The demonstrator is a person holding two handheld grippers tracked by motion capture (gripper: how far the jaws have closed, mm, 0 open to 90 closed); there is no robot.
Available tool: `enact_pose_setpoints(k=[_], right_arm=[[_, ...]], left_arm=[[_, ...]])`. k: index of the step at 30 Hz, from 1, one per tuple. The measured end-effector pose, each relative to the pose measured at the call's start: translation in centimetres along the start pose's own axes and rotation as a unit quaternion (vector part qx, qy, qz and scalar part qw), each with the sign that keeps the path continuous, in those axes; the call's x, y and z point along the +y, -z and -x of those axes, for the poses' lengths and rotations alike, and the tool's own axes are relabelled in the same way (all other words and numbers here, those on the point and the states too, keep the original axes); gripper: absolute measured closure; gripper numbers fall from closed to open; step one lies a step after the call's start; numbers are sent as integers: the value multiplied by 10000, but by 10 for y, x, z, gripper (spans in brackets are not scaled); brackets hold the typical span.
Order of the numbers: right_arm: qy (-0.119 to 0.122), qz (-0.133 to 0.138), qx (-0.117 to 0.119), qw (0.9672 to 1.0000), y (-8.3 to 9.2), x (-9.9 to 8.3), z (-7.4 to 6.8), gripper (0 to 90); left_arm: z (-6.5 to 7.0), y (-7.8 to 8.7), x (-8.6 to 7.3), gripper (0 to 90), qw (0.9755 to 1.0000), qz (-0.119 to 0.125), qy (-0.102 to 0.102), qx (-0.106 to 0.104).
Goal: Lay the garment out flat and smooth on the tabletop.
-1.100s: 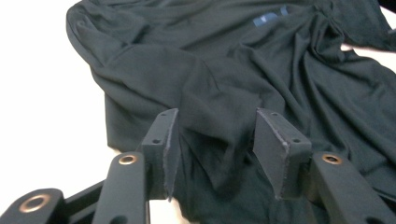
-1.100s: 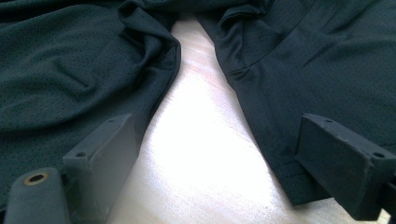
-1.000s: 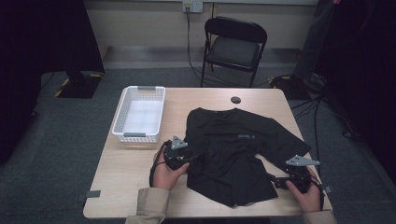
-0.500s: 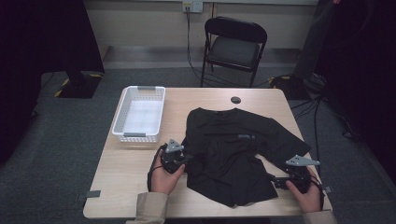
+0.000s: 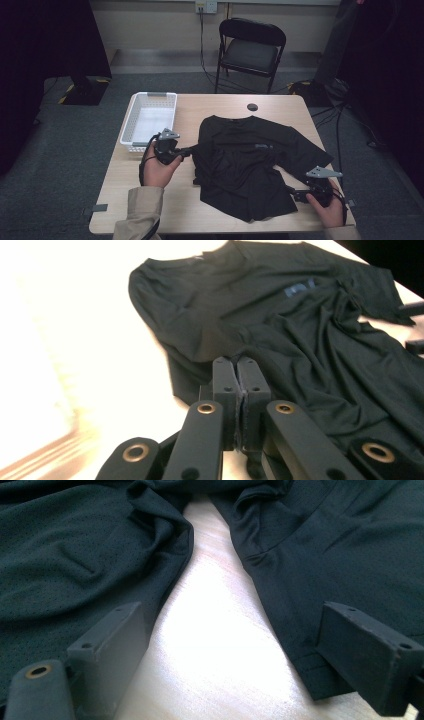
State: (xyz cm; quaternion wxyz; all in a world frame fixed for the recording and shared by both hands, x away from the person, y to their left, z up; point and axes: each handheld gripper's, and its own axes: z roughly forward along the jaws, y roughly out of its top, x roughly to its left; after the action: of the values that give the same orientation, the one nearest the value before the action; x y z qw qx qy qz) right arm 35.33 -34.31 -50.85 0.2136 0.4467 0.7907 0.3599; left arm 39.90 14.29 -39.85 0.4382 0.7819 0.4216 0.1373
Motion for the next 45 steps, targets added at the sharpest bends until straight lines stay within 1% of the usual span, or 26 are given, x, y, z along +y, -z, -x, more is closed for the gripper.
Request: enact_pose_setpoints(k=[2, 4, 7, 9, 10, 11, 14, 15, 17, 18, 19, 22, 24, 28, 33, 34, 35, 36, 37, 40, 42, 44, 45], right_arm=[[0, 0, 2, 10000, 0, 0, 0, 113], [-1, 0, 3, 10000, 0, 0, 0, 113], [-2, 0, 3, 10000, 0, 0, 0, 113], [0, -1, 2, 10000, 0, 0, 0, 113], [0, -1, 2, 10000, 0, 0, 0, 113], [-1, 0, 3, 10000, 0, 0, 0, 113], [0, 0, 7, 10000, 0, 0, 0, 112], [1, 0, 8, 10000, 0, 0, 0, 111], [5, -1, 13, 10000, 0, 0, 0, 110], [7, -1, 15, 10000, 0, 0, 0, 110], [7, -1, 15, 10000, 0, 0, 0, 110], [7, -1, 16, 10000, 0, 0, 0, 110], [7, -2, 17, 10000, 0, 0, 0, 109], [9, -2, 17, 10000, 0, 0, 0, 109], [10, -2, 17, 10000, 0, 0, 0, 109], [10, -2, 16, 10000, 0, 0, 0, 109], [10, -2, 16, 10000, 0, 0, 0, 109], [10, -2, 16, 10000, 0, 0, 0, 109], [10, -2, 16, 10000, 0, 0, 0, 109], [10, -1, 16, 10000, 0, 0, 0, 109], [10, -2, 15, 10000, 0, 0, 0, 109], [10, -2, 14, 10000, 0, 0, 0, 109], [10, -2, 14, 10000, 0, 0, 0, 109]], left_arm=[[-6, 6, 3, 893, 10000, -28, -2, 50], [-8, 8, 4, 893, 10000, -31, 6, 60], [-15, 13, 7, 892, 9999, -21, 11, 168], [-20, 17, 10, 890, 9998, -51, 0, 169], [-20, 17, 10, 890, 9998, -51, 0, 169], [-25, 20, 12, 890, 9998, -67, -32, 200], [-32, 24, 15, 891, 9997, -126, -38, 222], [-34, 25, 16, 892, 9997, -145, -2, 221], [-39, 27, 16, 893, 9996, -180, -10, 223], [-44, 29, 17, 893, 9992, -232, 7, 311], [-44, 29, 17, 893, 9992, -232, 7, 311], [-51, 33, 17, 893, 9988, -239, 65, 419], [-56, 36, 18, 893, 9984, -263, 55, 505], [-70, 43, 21, 894, 9970, -270, 100, 712], [-92, 51, 24, 894, 9955, -210, 241, 897], [-97, 52, 24, 894, 9951, -226, 242, 930], [-106, 54, 23, 894, 9944, -296, 287, 974], [-106, 54, 23, 894, 9944, -296, 287, 974], [-116, 55, 18, 894, 9927, -355, 386, 1085], [-131, 55, 9, 894, 9907, -320, 618, 1165], [-137, 52, 2, 894, 9895, -374, 686, 1213], [-139, 50, -4, 873, 9885, -307, 761, 1271], [-139, 50, -4, 867, 9885, -307, 761, 1271]])
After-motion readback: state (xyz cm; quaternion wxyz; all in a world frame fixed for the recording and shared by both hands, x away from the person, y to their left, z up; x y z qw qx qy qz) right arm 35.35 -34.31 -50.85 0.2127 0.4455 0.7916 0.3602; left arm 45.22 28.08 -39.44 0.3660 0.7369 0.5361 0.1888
